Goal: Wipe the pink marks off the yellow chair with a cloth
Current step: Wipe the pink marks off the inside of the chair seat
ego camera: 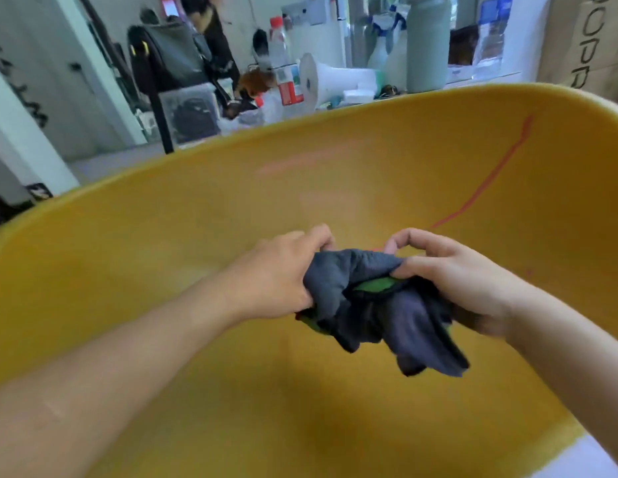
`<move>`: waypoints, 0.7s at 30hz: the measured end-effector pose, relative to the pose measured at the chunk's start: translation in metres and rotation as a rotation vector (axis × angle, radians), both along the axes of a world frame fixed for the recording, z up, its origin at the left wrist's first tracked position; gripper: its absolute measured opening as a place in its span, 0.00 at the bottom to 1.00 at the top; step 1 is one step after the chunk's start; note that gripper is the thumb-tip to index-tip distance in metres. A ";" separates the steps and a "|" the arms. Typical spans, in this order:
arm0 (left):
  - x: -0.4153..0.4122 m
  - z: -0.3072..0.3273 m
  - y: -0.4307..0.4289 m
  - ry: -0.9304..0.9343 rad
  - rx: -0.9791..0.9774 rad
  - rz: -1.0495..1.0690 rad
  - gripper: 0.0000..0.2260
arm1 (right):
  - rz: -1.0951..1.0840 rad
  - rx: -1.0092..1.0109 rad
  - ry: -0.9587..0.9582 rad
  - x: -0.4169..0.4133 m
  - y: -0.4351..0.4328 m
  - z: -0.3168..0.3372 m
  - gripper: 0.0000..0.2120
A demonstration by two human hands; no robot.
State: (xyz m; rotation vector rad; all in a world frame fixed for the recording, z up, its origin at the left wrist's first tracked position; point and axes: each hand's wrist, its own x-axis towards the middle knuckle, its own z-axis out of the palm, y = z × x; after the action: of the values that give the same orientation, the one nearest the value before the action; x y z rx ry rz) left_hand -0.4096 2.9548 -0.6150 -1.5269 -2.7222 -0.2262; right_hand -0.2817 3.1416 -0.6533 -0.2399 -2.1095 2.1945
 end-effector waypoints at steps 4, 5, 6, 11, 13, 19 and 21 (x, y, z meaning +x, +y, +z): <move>-0.018 -0.004 -0.054 0.124 0.029 0.208 0.23 | 0.217 -0.022 -0.108 -0.041 -0.070 -0.015 0.10; -0.025 -0.002 -0.070 0.035 -0.084 0.220 0.24 | 0.327 0.229 -0.123 -0.052 -0.086 -0.022 0.07; -0.032 0.003 -0.086 -0.079 -0.226 0.228 0.25 | 0.454 0.546 -0.163 -0.062 -0.103 -0.025 0.09; -0.088 0.049 -0.166 0.268 -0.326 0.414 0.17 | 0.616 1.028 0.018 -0.095 -0.178 -0.066 0.39; -0.118 0.059 -0.188 0.506 -0.343 0.469 0.19 | 0.628 1.060 0.137 -0.105 -0.200 -0.093 0.35; -0.179 0.072 -0.195 0.497 -0.226 0.601 0.14 | 0.296 0.878 0.332 -0.158 -0.236 -0.104 0.26; -0.192 0.078 -0.194 0.479 -0.176 0.603 0.13 | 0.204 0.757 0.422 -0.190 -0.264 -0.084 0.26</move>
State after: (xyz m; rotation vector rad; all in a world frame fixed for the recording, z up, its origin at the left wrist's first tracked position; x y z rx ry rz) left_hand -0.6020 2.7606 -0.5372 -0.5977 -2.6760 0.3475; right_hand -0.4716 2.8772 -0.7369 0.4624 -2.5575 1.2024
